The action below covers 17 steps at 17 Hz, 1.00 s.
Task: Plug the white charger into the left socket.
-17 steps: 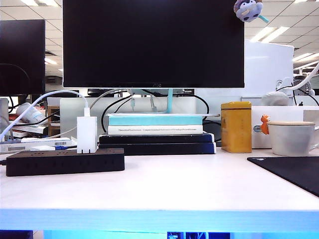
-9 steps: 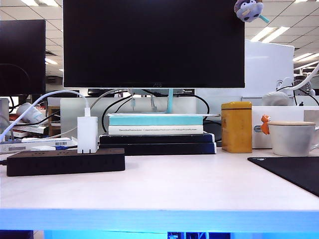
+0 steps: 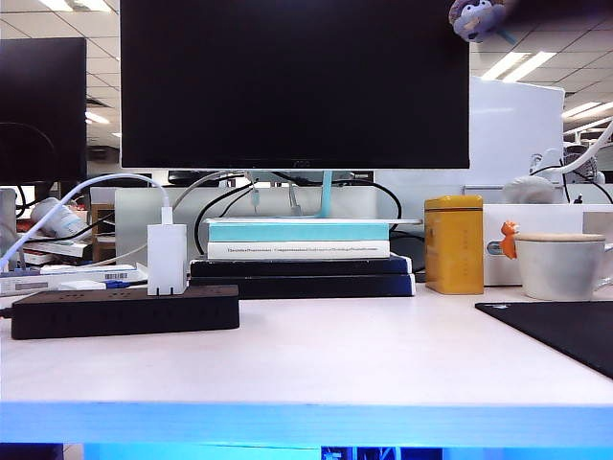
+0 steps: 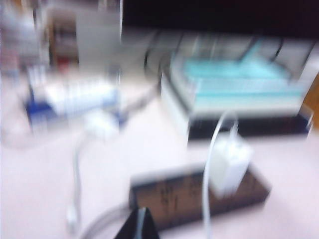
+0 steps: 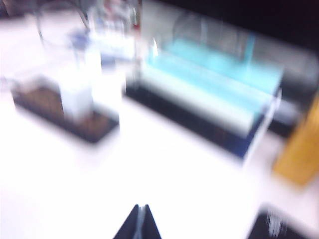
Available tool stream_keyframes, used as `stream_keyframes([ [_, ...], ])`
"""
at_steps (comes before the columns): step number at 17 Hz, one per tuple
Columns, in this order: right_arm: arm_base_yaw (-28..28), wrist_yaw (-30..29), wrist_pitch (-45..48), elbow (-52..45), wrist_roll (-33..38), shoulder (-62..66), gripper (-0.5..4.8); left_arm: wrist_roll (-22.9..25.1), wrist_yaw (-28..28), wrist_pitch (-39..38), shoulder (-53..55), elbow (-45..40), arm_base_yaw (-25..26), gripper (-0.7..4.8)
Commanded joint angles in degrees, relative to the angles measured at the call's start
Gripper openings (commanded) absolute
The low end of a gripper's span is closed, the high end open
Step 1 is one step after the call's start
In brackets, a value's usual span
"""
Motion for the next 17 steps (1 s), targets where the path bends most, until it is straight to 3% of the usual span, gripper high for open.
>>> stream_keyframes([
  [1, 0.0, 5.5, 6.9, -9.7, 2.8, -1.0, 0.00, 0.0, -0.2, 7.6, -0.1, -7.8, 0.0, -0.05],
  [4, 0.0, 8.6, 8.9, -15.9, 4.2, -1.0, 0.00, 0.4, -1.5, 10.7, -0.1, -12.3, 0.0, -0.05],
  [9, 0.0, 18.2, 10.5, -21.9, 5.1, -1.0, -0.01, 7.8, -2.5, 12.1, -0.1, -14.0, 0.0, -0.05],
  [17, 0.0, 14.6, 9.1, -23.8, 5.2, -0.9, 0.00, 10.7, -2.5, 8.5, -0.1, -14.0, 0.0, -0.05],
])
